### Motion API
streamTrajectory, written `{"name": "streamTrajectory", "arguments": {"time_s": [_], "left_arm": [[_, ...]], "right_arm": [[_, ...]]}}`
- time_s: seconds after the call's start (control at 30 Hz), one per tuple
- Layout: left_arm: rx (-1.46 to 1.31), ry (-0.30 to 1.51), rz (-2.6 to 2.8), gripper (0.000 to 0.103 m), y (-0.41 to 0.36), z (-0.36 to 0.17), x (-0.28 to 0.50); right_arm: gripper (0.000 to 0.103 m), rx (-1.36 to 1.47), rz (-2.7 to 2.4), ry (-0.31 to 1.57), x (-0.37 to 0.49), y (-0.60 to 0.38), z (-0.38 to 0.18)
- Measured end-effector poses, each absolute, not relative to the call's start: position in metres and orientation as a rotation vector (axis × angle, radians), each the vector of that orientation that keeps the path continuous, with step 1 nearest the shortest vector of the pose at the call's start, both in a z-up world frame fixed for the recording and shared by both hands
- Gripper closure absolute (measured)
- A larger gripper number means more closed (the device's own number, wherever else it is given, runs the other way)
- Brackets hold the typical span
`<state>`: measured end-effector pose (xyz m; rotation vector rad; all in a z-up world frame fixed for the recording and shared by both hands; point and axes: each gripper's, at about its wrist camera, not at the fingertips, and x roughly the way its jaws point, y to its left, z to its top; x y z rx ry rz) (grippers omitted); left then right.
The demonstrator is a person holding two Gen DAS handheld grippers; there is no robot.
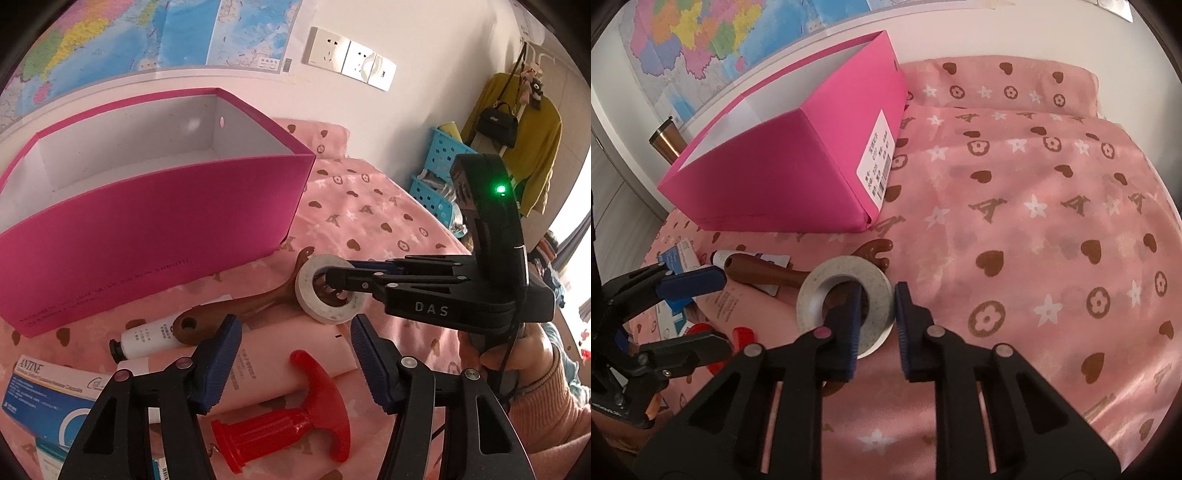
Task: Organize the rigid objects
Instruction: 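Move the right gripper to the white tape roll and grasp it, then lift the tape roll and carry it over the pink box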
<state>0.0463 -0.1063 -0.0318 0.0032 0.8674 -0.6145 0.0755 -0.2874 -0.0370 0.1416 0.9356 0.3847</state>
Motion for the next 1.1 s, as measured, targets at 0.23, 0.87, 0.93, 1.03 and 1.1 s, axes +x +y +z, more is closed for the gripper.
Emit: {"name": "streamTrajectory", "arguments": {"time_s": [0.23, 0.87, 0.93, 1.03, 1.1], "left_arm": [[-0.005, 0.871, -0.636, 0.041, -0.109, -0.032, 0.045], [-0.028, 0.783, -0.677, 0.061, -0.099, 0.004, 0.054], [-0.026, 0.772, -0.675, 0.061, -0.098, 0.008, 0.055], [-0.012, 0.749, -0.66, 0.061, -0.099, 0.016, 0.059], [-0.012, 0.746, -0.657, 0.061, -0.098, 0.02, 0.064]], "right_arm": [[0.084, 0.151, 0.401, 0.893, 0.064, -0.288, -0.024], [0.085, 0.07, 0.516, 0.734, 0.062, -0.253, 0.043], [0.085, 0.056, 0.523, 0.722, 0.065, -0.248, 0.048], [0.09, 0.046, 0.538, 0.706, 0.071, -0.243, 0.055], [0.09, 0.04, 0.551, 0.69, 0.075, -0.239, 0.062]]}}
